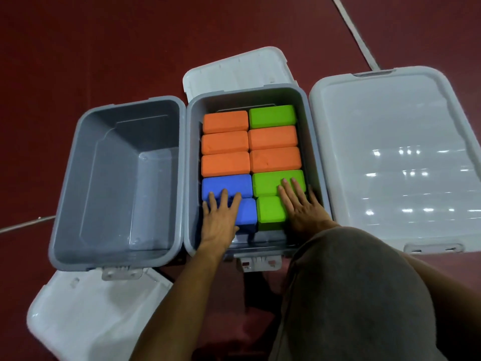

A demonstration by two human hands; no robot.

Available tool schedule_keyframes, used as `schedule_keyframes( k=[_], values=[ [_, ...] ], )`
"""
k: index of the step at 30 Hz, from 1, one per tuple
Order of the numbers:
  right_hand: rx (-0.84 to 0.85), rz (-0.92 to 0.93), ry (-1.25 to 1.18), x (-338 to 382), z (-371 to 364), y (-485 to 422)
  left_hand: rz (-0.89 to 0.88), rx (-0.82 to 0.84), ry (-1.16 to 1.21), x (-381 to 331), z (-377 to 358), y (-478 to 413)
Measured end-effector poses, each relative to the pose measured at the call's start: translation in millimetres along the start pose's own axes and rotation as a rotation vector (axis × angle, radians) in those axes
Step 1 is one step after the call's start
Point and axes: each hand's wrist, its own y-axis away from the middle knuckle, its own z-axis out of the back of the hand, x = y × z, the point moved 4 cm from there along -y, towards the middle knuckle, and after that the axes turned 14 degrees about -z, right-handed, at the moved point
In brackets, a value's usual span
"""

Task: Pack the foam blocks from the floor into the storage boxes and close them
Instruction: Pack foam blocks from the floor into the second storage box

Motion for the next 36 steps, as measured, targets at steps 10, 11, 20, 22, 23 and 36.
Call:
schedule_keyframes(
  k=[10,11,20,22,23,36],
  values=[
    [0.021,-0.027,-0.04,7.3,1.9,-0.3,0.019,-0.015,0.166,2.2,-23.8,2.1],
    [0.042,-0.036,-0.041,7.7,2.4,-0.6,-0.008,-0.009,0.205,3.7,-24.3,2.2],
    [0.098,0.01,-0.043,10.4,7.2,2.2,-0.044,0.179,0.271,9.7,-21.7,-2.0],
    [0.098,0.017,-0.032,10.1,7.7,2.8,-0.045,0.223,0.27,10.1,-19.9,-3.7],
    [0.108,0.018,-0.022,10.0,8.7,2.7,-0.044,0.239,0.276,10.1,-18.8,-4.7],
    [0.137,0.016,-0.013,9.7,12.3,0.1,-0.053,0.312,0.323,12.5,-14.8,-7.9]
  ],
)
